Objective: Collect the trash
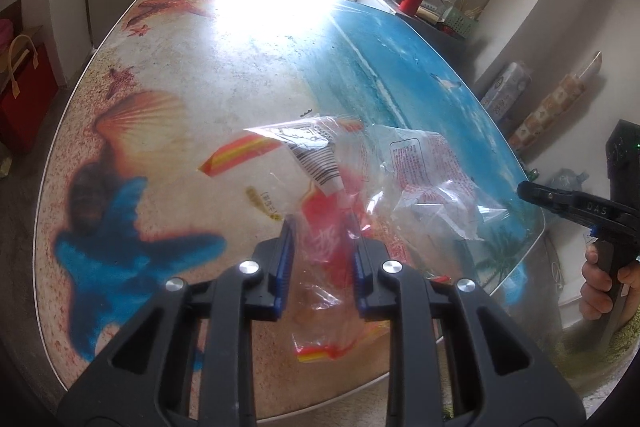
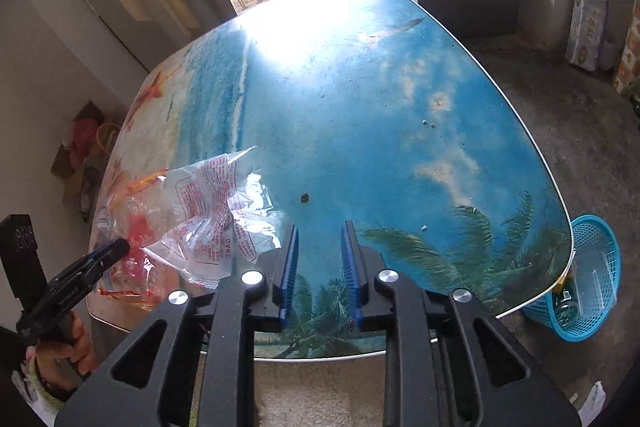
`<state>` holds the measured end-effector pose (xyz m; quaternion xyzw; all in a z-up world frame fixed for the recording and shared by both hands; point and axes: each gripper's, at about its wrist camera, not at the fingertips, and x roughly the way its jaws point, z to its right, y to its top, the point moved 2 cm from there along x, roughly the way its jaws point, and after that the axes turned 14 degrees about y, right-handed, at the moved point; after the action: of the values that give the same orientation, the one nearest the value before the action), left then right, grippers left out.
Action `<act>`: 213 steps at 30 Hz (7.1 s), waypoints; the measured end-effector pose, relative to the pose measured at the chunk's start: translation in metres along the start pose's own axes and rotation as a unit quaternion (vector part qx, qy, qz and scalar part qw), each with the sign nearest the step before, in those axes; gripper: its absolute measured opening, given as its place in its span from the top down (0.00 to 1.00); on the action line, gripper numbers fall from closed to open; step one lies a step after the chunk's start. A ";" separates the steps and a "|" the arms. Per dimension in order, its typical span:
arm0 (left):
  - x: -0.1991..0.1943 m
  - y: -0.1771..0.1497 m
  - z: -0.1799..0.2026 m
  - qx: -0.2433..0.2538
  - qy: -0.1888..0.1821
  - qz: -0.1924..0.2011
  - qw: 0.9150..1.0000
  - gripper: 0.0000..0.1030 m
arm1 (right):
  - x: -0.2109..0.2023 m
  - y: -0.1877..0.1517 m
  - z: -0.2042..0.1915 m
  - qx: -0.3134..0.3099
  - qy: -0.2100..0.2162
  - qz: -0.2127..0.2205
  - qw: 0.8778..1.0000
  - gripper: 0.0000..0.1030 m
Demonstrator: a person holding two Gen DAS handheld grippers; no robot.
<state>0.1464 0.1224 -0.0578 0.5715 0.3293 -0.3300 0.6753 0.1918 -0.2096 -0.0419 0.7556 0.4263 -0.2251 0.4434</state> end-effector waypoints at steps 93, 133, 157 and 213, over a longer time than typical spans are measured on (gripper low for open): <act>0.002 0.005 0.006 0.030 0.103 0.011 0.994 0.78 | 0.046 0.001 -0.045 -0.080 -0.098 0.015 0.992 0.97; -0.062 0.013 0.030 0.047 0.096 0.089 0.990 0.82 | -0.022 0.006 -0.050 -0.057 -0.040 0.089 0.994 0.97; -0.102 0.034 0.239 0.203 -0.100 0.124 0.966 0.82 | -0.190 -0.068 0.089 0.103 -0.053 0.255 0.960 0.97; 0.183 -0.126 0.517 0.332 -0.188 -0.144 0.913 0.82 | -0.009 -0.440 0.617 0.609 -0.216 -0.021 0.763 0.40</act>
<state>0.1811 -0.4176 -0.2116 0.6370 0.1466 -0.6151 0.4409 -0.1612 -0.6388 -0.5579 0.7890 0.1083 -0.6038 -0.0344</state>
